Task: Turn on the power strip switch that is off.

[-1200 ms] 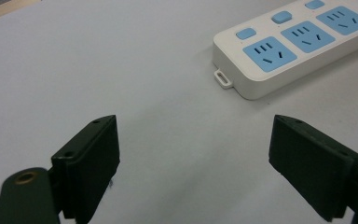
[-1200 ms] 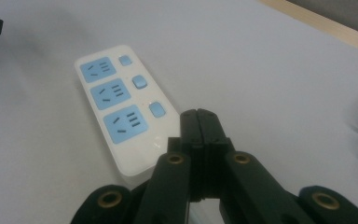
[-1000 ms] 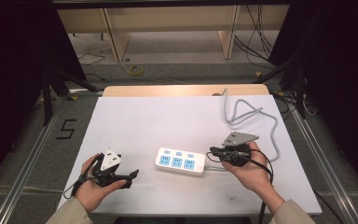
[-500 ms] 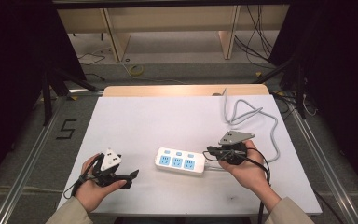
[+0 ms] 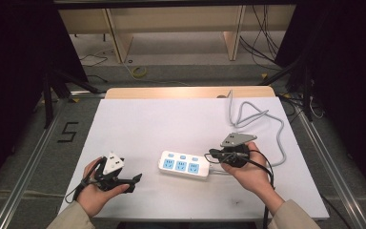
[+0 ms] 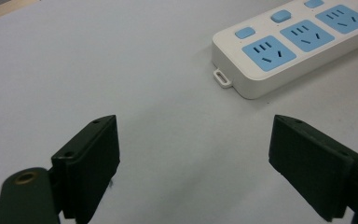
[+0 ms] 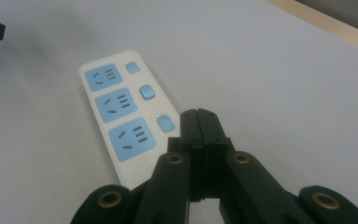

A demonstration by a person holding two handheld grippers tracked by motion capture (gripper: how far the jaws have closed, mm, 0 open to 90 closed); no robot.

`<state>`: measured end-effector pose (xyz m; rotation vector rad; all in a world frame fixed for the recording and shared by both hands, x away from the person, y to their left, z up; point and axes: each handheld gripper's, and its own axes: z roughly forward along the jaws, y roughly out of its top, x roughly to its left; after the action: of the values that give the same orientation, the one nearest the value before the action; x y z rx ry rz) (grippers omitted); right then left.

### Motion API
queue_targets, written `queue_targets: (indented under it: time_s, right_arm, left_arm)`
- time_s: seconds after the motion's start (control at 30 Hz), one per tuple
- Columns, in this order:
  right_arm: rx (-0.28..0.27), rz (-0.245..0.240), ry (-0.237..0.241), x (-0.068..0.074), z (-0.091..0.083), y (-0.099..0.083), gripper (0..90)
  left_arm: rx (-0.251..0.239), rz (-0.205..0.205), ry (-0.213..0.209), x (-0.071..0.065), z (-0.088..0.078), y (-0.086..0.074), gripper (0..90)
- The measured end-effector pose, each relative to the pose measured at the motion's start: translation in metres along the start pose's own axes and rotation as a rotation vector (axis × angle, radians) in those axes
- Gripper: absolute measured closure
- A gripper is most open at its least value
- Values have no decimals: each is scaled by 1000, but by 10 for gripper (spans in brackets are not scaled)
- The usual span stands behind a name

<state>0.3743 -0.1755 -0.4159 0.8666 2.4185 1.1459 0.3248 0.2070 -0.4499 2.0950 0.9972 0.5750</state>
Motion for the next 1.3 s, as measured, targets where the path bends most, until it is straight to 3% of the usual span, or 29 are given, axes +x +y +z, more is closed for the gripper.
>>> queue_targets:
  time_s: [1.3]
  right_arm:
    - [20,-15,28,5,18,11,900]
  left_arm:
    - [1,5,-1,-1,0,0,159]
